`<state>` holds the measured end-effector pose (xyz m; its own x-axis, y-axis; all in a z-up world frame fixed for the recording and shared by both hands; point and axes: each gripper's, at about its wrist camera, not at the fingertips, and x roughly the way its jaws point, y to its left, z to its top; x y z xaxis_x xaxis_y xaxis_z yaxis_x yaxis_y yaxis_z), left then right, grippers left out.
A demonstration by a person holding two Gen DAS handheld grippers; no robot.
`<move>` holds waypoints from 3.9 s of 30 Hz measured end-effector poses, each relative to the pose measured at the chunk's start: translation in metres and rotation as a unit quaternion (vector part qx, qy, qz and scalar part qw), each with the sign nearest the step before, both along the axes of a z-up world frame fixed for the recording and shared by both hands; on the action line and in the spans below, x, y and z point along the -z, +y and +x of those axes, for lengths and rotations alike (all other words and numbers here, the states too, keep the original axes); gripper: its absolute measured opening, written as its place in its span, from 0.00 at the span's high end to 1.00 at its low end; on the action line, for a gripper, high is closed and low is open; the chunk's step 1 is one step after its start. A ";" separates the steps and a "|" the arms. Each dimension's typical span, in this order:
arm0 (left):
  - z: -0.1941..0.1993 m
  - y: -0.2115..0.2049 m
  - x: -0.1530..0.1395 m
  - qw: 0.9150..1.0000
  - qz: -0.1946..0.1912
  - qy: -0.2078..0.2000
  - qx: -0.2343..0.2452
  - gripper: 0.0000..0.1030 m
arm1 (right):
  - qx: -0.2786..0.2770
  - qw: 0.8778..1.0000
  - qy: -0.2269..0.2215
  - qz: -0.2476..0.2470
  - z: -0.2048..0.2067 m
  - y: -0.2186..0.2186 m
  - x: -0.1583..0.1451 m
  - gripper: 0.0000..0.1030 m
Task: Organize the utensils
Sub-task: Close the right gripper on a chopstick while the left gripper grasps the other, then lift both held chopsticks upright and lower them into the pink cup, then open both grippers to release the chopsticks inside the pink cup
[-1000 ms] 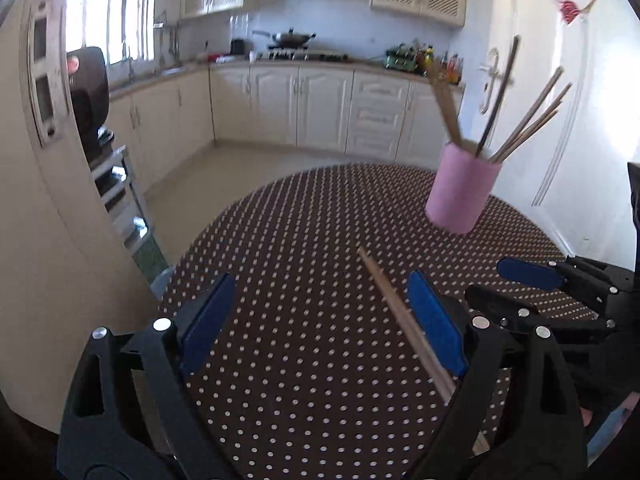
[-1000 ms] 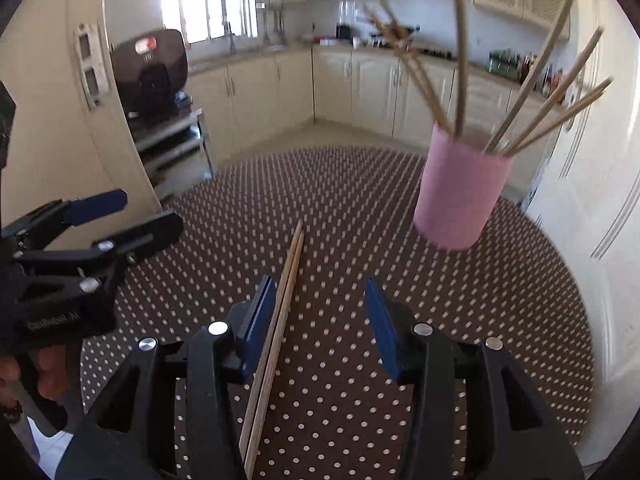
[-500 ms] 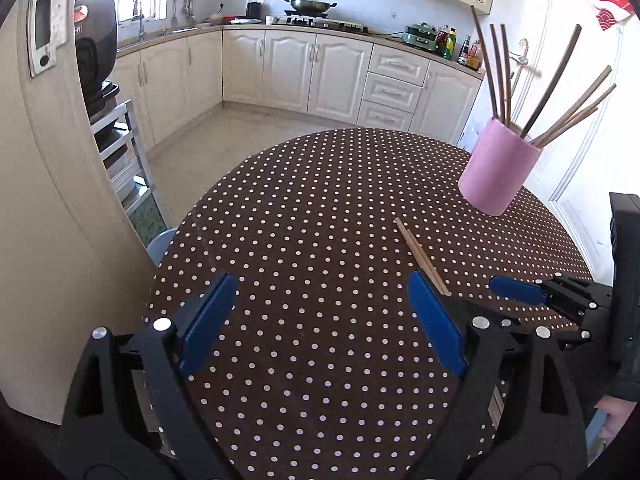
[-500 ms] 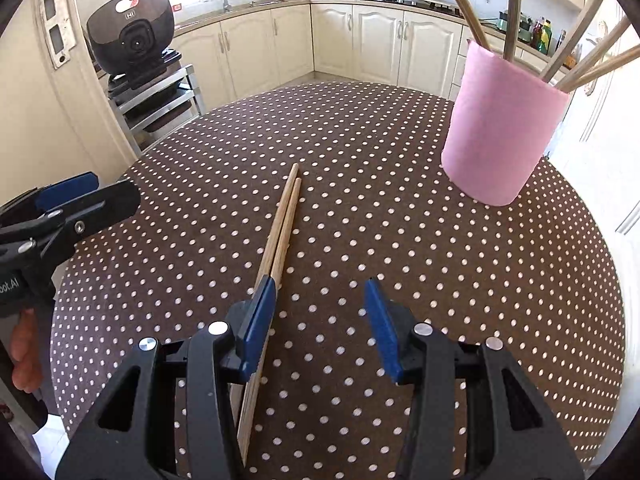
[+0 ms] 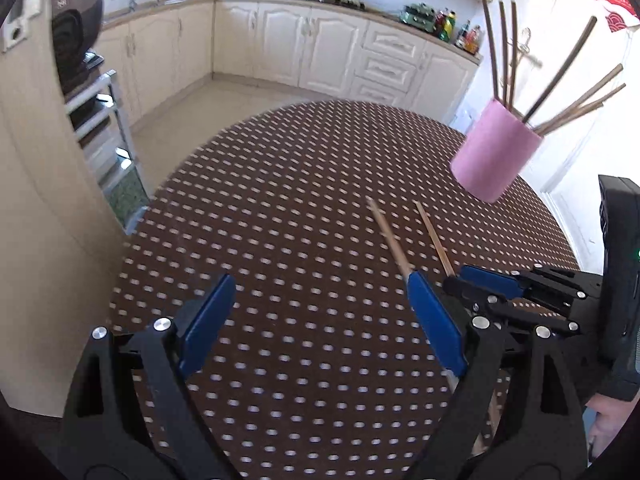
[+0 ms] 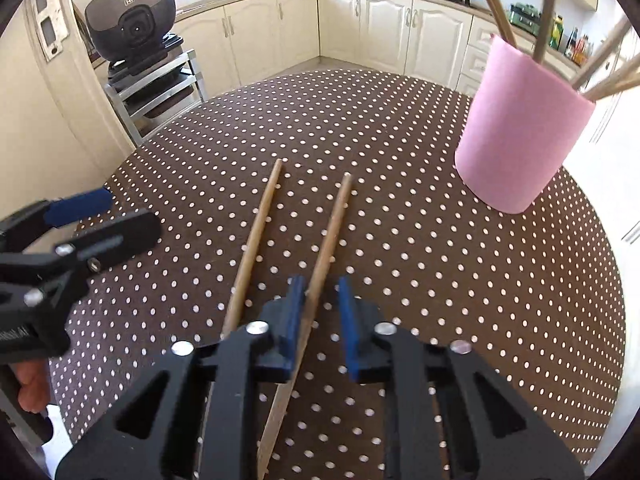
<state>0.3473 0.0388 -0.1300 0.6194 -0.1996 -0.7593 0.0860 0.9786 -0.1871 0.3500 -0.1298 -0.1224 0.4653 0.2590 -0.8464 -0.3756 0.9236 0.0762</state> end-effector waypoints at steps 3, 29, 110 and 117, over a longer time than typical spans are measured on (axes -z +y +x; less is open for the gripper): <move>0.008 -0.014 0.005 1.000 0.002 0.023 0.013 0.16 | 0.002 1.000 0.010 0.010 -0.004 -0.016 0.000 0.91; 0.047 -0.056 0.019 0.995 0.058 0.071 0.038 0.94 | 0.018 0.999 0.034 0.031 0.019 -0.025 -0.003 0.94; 0.020 -0.179 -0.159 0.924 -0.017 -0.376 0.072 0.94 | 0.138 0.877 -0.433 0.159 -0.037 -0.175 -0.198 0.96; 0.021 -0.174 -0.162 0.927 -0.025 -0.365 0.077 0.94 | 0.134 0.874 -0.445 0.144 -0.028 -0.163 -0.193 0.96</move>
